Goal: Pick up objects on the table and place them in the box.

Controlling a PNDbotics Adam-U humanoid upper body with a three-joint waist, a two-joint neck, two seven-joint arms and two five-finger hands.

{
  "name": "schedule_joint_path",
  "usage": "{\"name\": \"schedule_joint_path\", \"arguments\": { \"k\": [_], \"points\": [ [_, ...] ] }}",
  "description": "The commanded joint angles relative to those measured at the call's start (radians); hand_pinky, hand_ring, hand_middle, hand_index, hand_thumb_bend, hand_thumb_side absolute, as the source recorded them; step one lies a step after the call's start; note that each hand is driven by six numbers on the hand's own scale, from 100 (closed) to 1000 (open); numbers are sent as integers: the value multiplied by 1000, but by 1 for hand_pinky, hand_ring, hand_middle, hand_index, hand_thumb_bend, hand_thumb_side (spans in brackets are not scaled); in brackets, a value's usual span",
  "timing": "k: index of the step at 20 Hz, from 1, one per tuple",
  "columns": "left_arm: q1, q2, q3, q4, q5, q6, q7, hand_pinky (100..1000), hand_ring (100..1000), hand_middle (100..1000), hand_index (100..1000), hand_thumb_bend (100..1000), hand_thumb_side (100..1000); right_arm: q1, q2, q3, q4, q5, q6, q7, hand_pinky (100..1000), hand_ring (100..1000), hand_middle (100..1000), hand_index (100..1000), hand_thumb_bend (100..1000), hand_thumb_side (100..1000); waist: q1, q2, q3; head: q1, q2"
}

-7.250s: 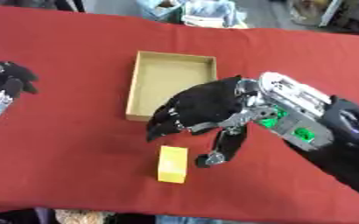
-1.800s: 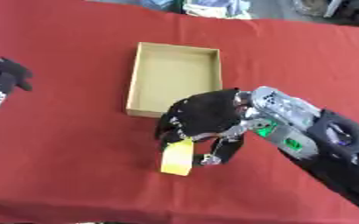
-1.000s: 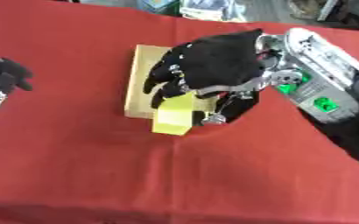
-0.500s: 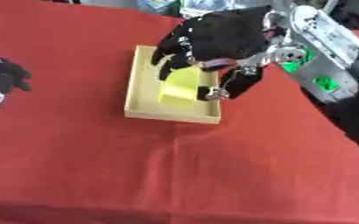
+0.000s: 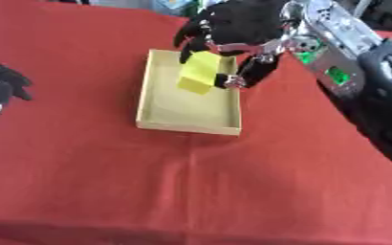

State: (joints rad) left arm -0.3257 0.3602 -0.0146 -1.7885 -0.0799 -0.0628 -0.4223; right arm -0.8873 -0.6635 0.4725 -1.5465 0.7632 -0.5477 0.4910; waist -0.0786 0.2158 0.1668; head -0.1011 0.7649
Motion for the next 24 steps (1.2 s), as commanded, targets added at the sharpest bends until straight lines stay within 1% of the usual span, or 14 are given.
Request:
{"name": "schedule_joint_path", "arguments": {
  "k": [1, 11, 17, 19, 21, 22, 23, 24],
  "points": [
    [-15, 3, 5, -12, 3, -2, -3, 709, 600, 641, 687, 153, 603, -29, 19, -22, 74, 23, 3, -15, 856, 904, 868, 693, 194, 100, 10, -12, 3, -7, 5],
    [-23, -3, 0, -14, 6, -4, -8, 710, 600, 641, 687, 155, 603, -54, 118, -25, 279, 125, -35, -49, 849, 902, 870, 712, 185, 100, 16, -6, 22, -18, 4],
    [-26, -4, -1, -14, 7, -5, -11, 710, 600, 641, 687, 155, 604, -56, 154, -24, 347, 169, -62, -72, 846, 901, 873, 728, 185, 102, 18, -2, 30, -24, 4],
    [-27, -5, -1, -14, 7, -4, -12, 710, 600, 641, 687, 155, 605, -56, 160, -19, 355, 178, -72, -72, 849, 904, 878, 747, 195, 105, 18, -1, 31, -25, 4],
    [-28, -5, -1, -14, 8, -4, -13, 711, 600, 641, 687, 155, 605, -56, 160, -15, 358, 186, -78, -68, 853, 909, 886, 811, 212, 105, 17, -1, 31, -25, 4],
    [-28, -4, -1, -14, 8, -4, -13, 711, 600, 641, 687, 154, 605, -56, 159, -15, 357, 188, -78, -63, 854, 911, 888, 824, 218, 105, 17, -1, 31, -25, 4],
    [-28, -4, 0, -14, 9, -4, -13, 711, 600, 641, 687, 154, 605, -56, 157, -15, 356, 191, -77, -57, 859, 915, 890, 870, 234, 103, 16, -1, 30, -25, 3],
    [-28, -4, 0, -14, 9, -3, -13, 711, 600, 641, 687, 154, 605, -55, 155, -15, 352, 191, -76, -50, 859, 915, 890, 870, 234, 103, 16, -1, 30, -25, 3]
  ]
}}
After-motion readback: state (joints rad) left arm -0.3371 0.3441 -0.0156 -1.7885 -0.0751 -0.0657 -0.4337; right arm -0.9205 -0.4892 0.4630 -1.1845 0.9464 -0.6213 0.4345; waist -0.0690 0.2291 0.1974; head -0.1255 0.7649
